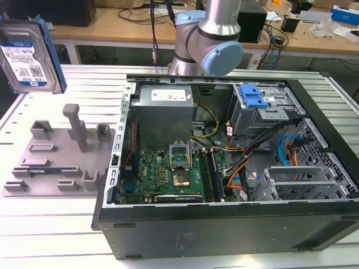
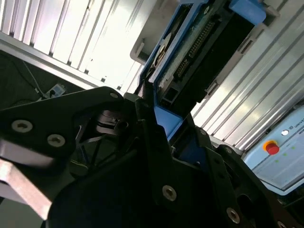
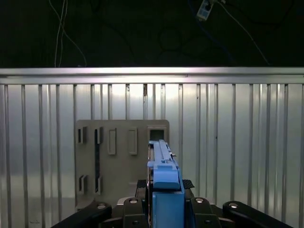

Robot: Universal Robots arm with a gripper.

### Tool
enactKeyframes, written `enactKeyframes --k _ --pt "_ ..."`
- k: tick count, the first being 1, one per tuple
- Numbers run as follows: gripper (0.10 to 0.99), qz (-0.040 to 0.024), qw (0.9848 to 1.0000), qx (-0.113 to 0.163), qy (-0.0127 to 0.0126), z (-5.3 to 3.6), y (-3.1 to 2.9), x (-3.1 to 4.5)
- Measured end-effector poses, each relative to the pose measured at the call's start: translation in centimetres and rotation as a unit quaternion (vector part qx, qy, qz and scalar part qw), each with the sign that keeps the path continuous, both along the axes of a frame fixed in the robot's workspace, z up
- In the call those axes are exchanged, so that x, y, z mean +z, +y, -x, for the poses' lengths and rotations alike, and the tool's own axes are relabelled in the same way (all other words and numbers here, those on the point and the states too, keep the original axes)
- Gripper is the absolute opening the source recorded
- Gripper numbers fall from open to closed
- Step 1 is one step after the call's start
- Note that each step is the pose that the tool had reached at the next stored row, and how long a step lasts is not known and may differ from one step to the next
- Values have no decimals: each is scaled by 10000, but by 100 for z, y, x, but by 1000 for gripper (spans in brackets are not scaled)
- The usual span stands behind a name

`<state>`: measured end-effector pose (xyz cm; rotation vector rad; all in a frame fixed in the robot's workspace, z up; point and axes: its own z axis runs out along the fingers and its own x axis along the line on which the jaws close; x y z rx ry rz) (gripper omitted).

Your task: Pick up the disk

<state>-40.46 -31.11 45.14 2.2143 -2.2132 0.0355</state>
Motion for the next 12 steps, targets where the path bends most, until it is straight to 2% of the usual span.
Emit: enactKeyframes --k 3,12 --pt "365 0 10000 1 -1 0 -1 91" --pt "365 0 10000 0 0 1 -2 94"
